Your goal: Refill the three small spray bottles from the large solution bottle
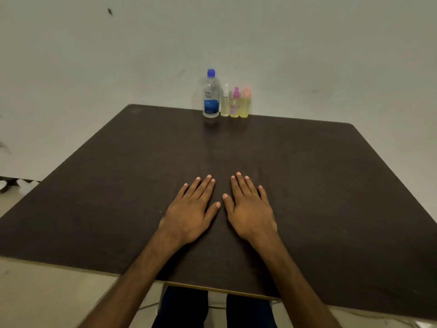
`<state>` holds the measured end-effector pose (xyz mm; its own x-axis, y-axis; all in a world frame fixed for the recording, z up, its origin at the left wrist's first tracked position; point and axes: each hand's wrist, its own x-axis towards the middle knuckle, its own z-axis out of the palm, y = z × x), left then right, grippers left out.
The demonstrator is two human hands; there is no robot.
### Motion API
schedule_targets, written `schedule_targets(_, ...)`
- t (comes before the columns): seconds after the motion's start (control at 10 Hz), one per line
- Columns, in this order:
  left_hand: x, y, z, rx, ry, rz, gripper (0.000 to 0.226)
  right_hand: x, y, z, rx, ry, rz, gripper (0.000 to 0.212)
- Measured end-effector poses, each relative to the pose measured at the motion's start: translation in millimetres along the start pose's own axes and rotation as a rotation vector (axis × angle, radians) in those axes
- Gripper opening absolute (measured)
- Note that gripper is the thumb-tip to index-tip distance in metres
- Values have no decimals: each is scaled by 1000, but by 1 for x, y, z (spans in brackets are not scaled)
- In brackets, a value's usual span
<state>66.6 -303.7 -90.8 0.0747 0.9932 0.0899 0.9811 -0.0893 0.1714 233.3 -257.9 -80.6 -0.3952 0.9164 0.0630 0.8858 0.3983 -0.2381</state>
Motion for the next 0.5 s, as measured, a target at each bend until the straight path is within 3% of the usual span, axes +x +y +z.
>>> schedule_targets(0.1,1,-2,0,6,25,1,77,2,0,1,9,8,10,61)
schedule_targets(0.3,-1,1,-2,-72,-51,-28,70,0,-2,-1,46,-47,55,61)
schedule_targets(0.5,3,12,-39,-78,-264,-94,83,1,-16,-33,58,-198,124,78)
